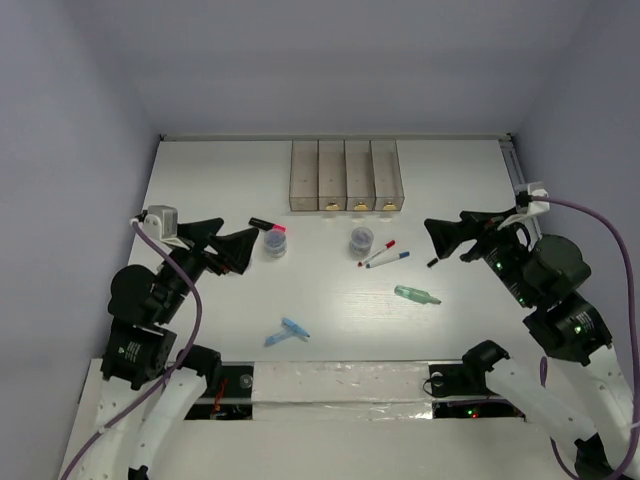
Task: Sort the stationery into containers
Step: Pick up the stationery from the center of the board.
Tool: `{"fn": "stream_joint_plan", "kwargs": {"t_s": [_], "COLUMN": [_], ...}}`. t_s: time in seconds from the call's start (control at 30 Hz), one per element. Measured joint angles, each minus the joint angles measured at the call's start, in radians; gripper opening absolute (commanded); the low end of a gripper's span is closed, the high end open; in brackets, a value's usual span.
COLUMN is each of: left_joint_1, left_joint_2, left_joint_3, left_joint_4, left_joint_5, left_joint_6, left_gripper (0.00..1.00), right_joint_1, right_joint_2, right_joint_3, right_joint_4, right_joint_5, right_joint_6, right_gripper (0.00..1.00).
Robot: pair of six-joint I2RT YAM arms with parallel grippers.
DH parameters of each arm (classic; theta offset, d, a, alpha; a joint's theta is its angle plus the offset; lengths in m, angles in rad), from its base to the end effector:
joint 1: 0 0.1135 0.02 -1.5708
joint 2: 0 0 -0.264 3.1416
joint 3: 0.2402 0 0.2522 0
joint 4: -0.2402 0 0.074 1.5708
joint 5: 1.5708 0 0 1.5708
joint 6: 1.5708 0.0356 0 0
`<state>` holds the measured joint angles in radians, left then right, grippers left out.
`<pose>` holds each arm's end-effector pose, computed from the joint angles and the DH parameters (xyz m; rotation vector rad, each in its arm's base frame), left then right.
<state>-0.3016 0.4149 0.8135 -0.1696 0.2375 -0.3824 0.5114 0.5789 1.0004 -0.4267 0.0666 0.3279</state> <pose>0.0802 -0.0337 0.3949 0.1505 1.3780 -0.7333 0.0949 0.0505 0.4123 -0.0942 1.6057 0.6027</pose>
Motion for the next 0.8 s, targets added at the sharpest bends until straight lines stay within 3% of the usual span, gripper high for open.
{"fn": "stream_joint_plan", "kwargs": {"t_s": [0.13,0.23,0.27,0.3,0.37,0.4,0.43,0.57,0.63,0.7,0.73,0.77,0.8], "left_joint_1": [0.000,0.000,0.000,0.000,0.000,0.000,0.000,0.000,0.000,0.000,0.000,0.000,0.000], "left_joint_2": [0.019,0.029,0.030,0.031,0.034,0.037,0.039,0.044,0.048,0.054,0.055,0.055,0.055], "left_joint_3": [-0.007,-0.031,-0.042,-0.054,-0.073,-0.080,-0.088,-0.128,-0.145,-0.159,-0.167,-0.173,-0.177], "left_joint_4": [0.013,0.019,0.023,0.023,0.022,0.023,0.023,0.023,0.023,0.023,0.023,0.023,0.023], "left_joint_5": [0.019,0.031,0.038,0.048,0.062,0.067,0.070,0.070,0.069,0.070,0.072,0.077,0.080], "left_joint_6": [0.000,0.001,0.001,0.002,0.008,0.012,0.016,0.031,0.039,0.045,0.049,0.053,0.050], "left_gripper": [0.99,0.99,0.99,0.99,0.99,0.99,0.99,0.99,0.99,0.92,0.86,0.70,0.69], "right_joint_1": [0.000,0.000,0.000,0.000,0.000,0.000,0.000,0.000,0.000,0.000,0.000,0.000,0.000], "right_joint_2": [-0.017,-0.013,-0.006,0.004,0.035,0.054,0.072,0.172,0.243,0.341,0.382,0.444,0.498], "right_joint_3": [-0.003,-0.003,-0.003,-0.003,-0.003,-0.005,-0.010,-0.031,-0.048,-0.060,-0.063,-0.068,-0.071], "right_joint_4": [-0.024,-0.031,-0.039,-0.043,-0.055,-0.061,-0.063,-0.071,-0.061,-0.047,-0.036,-0.020,-0.007], "right_joint_5": [-0.001,0.001,0.005,0.009,0.018,0.022,0.026,0.049,0.059,0.069,0.072,0.071,0.069], "right_joint_6": [0.000,-0.005,-0.011,-0.022,-0.023,-0.024,-0.021,-0.016,-0.018,-0.014,-0.015,-0.014,-0.014], "right_gripper": [1.00,0.76,0.50,0.38,0.17,0.17,0.19,0.81,0.91,0.96,0.97,0.98,0.99]}}
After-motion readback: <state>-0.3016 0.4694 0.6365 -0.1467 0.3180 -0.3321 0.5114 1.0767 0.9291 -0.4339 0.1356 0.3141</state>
